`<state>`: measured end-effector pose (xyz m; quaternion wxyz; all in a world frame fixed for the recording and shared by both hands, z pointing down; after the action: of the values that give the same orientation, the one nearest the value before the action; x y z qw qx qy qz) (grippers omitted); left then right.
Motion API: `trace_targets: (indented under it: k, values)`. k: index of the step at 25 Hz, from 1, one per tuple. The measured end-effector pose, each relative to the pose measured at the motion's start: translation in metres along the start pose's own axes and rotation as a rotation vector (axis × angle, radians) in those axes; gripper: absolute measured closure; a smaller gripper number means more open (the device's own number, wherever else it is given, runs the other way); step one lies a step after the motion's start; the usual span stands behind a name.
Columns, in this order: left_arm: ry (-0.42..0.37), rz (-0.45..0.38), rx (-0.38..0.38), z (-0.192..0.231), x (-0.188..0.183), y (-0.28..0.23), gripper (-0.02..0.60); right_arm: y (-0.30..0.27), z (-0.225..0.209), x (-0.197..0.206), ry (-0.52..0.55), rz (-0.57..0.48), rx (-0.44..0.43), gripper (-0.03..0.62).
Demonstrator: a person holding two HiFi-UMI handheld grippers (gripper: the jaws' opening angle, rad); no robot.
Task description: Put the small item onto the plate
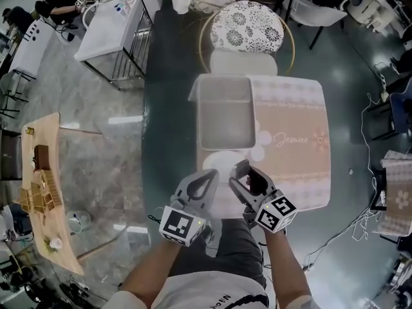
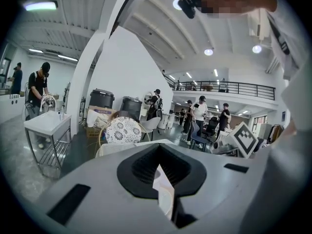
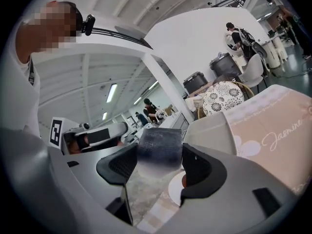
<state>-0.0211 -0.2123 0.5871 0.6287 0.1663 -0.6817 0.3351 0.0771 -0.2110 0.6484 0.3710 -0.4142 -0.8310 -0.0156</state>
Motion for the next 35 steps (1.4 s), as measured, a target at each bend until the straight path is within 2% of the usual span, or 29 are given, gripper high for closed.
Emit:
trace_targets:
  k: [4,13,19,27,35]
  values:
    - [0.011,0.024,0.011,0.001,0.028,-0.010,0.575,-0.018,-0.030,0.022,0.007,0.043,0.029,0.295]
    - [0.015,0.043,0.013,0.005,0.060,-0.018,0.575,-0.042,-0.071,0.064,0.065,0.182,0.111,0.295]
    - [0.033,0.044,-0.004,0.015,0.066,-0.015,0.575,-0.057,-0.087,0.078,0.094,0.251,0.174,0.293]
    - [0.053,0.049,-0.020,0.021,0.067,-0.010,0.575,-0.072,-0.110,0.102,0.188,0.400,0.364,0.293]
    - [0.060,0.062,-0.040,0.031,0.074,-0.008,0.575,-0.083,-0.116,0.110,0.196,0.485,0.432,0.293]
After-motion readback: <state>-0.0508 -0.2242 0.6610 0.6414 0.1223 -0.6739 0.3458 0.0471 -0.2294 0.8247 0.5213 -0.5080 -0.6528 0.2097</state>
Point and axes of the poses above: the fingertips, and each gripper's own axes: y backward along the fingers, z to its left, x out of its underside, the point moved 2 cm from there along y, backward along the fingers, and after that the axes turned 14 degrees about -y, right-handed, at the moved point
